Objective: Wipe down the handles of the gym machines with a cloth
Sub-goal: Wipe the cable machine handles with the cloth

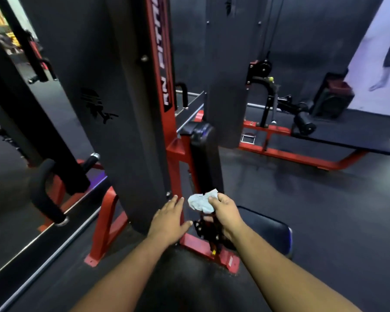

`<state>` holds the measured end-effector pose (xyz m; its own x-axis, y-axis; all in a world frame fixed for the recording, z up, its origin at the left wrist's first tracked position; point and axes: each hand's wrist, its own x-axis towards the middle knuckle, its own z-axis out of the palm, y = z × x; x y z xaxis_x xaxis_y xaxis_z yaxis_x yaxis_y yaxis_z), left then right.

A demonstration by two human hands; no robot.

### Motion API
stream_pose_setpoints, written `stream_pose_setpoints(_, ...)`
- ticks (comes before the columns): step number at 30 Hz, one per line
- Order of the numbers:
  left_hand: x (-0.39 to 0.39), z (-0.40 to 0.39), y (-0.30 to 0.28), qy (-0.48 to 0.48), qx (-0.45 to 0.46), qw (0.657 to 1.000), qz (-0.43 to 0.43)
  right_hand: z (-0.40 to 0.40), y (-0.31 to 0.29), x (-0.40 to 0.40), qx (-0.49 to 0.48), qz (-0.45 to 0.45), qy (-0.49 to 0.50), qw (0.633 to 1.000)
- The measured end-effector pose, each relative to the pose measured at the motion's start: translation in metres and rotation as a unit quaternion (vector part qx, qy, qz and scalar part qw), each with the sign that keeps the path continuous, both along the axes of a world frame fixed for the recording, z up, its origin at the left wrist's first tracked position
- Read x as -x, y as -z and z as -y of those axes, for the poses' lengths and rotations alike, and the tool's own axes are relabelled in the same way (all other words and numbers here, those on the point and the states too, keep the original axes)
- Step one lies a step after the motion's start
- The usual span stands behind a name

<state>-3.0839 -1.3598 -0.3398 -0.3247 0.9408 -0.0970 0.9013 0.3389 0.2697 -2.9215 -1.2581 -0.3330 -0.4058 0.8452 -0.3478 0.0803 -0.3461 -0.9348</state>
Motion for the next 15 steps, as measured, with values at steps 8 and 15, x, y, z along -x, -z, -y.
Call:
stream_pose_setpoints(8,-0.152,-0.089,0.003,0.025,0.007,0.998,0.051,-0.076,-0.006,-0.173,-0.054,0.042,0.009,0.998)
stream_pose_setpoints(15,-0.247,-0.171,-0.007,0.057,0.006,0.997,0.054,-0.159,-0.018,-0.263,-0.148,0.129,-0.022,0.980)
